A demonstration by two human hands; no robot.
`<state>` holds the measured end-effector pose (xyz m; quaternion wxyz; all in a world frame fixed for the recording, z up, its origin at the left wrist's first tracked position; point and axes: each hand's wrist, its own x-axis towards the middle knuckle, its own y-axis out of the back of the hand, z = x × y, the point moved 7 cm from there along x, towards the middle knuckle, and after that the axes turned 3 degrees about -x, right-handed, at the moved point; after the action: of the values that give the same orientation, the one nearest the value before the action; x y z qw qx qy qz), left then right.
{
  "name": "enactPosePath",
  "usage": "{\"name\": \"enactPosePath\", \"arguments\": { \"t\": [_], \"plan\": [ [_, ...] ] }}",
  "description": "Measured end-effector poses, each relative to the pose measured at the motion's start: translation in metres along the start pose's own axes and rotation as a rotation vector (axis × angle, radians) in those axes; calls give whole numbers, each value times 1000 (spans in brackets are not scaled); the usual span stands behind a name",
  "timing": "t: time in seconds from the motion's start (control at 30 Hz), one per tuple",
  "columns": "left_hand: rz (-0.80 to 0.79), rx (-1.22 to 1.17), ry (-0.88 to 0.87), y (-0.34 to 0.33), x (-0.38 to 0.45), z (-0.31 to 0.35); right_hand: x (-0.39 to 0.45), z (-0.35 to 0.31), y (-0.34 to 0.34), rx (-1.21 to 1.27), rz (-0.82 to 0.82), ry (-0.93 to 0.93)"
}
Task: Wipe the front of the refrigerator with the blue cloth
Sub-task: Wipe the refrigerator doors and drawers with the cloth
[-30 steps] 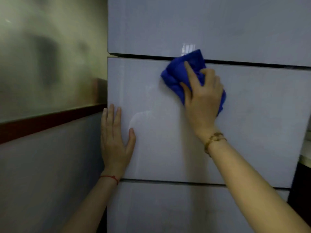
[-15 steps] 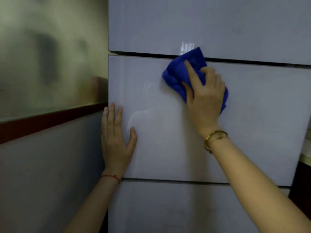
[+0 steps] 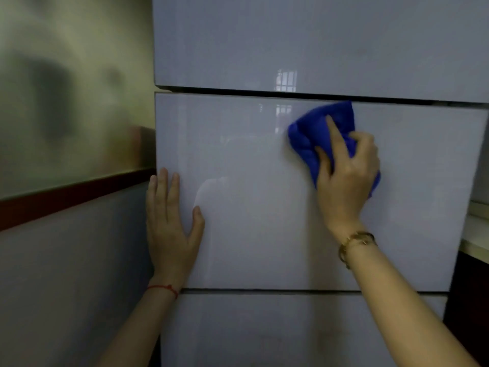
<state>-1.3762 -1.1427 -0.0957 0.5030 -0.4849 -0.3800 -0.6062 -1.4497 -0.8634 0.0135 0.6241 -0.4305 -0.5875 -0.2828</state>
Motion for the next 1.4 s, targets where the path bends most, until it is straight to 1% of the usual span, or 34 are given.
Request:
{"name": "enactPosePath", "arguments": {
  "t": [0.03, 0.07, 0.13, 0.17, 0.2, 0.27, 0.3, 0.4, 0.47, 0.5, 0.53, 0.57, 0.63, 0.67, 0.7, 0.73, 0.83, 0.87, 0.9, 0.93, 0.97, 1.03, 1.1, 1.17, 1.2, 1.23, 1.27, 1.33, 1.37, 1.4],
  "plan": [
    [3, -2, -1, 0, 0, 0, 2, -10, -2, -7, 6, 18],
    [5, -2, -4, 0, 0, 0, -10, -21, -2, -18, -4, 78],
    [8, 7, -9, 0, 0, -1, -65, -37, 2, -32, -57, 246],
    [9, 12, -10, 0, 0, -1, -93, -34, 8, -38, -87, 310],
    [9, 15, -10, 0, 0, -1, -114, -23, 13, -46, -120, 331],
    [5, 10, -8, 0, -1, -1, -124, 13, 23, -47, -150, 264],
    [3, 5, -4, 0, 0, 0, -113, 33, 26, -46, -134, 185],
    [5, 8, 3, -1, -2, -1, -54, 89, 27, 2, -8, -173],
    [8, 10, -4, -1, -2, 0, -22, 107, 25, 14, 66, -371],
    [9, 10, -4, -1, -2, 1, -18, 106, 24, -3, 82, -397],
    [10, 12, -2, -1, -2, 0, -22, 99, 24, -20, 71, -372],
    [11, 15, -1, -1, -2, 0, -35, 89, 25, -18, 43, -302],
    [18, 22, -6, 0, -2, 0, -78, 72, 28, 5, -68, -108],
    [17, 23, -10, 0, -1, 0, -98, 72, 32, 9, -127, -41],
    [17, 23, -10, 0, -2, 0, -110, 79, 35, 6, -161, -15],
    [18, 20, -7, 0, -2, 0, -106, 90, 38, 8, -158, -35],
    [27, 25, 1, 0, -2, 1, -45, 117, 35, 0, -3, -296],
    [27, 27, 1, 0, -2, 1, -18, 115, 29, -6, 41, -339],
    [26, 28, 0, 0, -2, 2, 5, 102, 21, -23, 56, -316],
    [24, 27, -3, 0, -2, 3, 16, 81, 12, -37, 48, -246],
    [21, 23, -4, 0, -2, 3, 15, 54, 6, -41, 30, -139],
    [11, 17, 8, 0, -1, 2, -21, -3, 1, -34, -23, 132],
    [4, 20, 16, 0, -1, 2, -80, -41, 6, -19, -84, 394],
    [0, 27, 3, 1, -1, 2, -118, -42, 15, -24, -124, 571],
    [0, 25, -4, 1, -1, 2, -119, -30, 19, -28, -142, 580],
    [1, 23, -7, 1, 0, 2, -110, -14, 20, -41, -151, 529],
    [1, 23, -6, 0, 0, 2, -93, 1, 20, -48, -142, 429],
    [9, 31, 1, 0, -1, 3, -42, 24, 16, -25, -77, 150],
    [11, 31, 3, -1, -1, 3, -18, 26, 10, -15, -46, 26],
    [11, 30, 2, -1, -1, 3, 0, 17, 5, -26, -19, -36]
  ]
}}
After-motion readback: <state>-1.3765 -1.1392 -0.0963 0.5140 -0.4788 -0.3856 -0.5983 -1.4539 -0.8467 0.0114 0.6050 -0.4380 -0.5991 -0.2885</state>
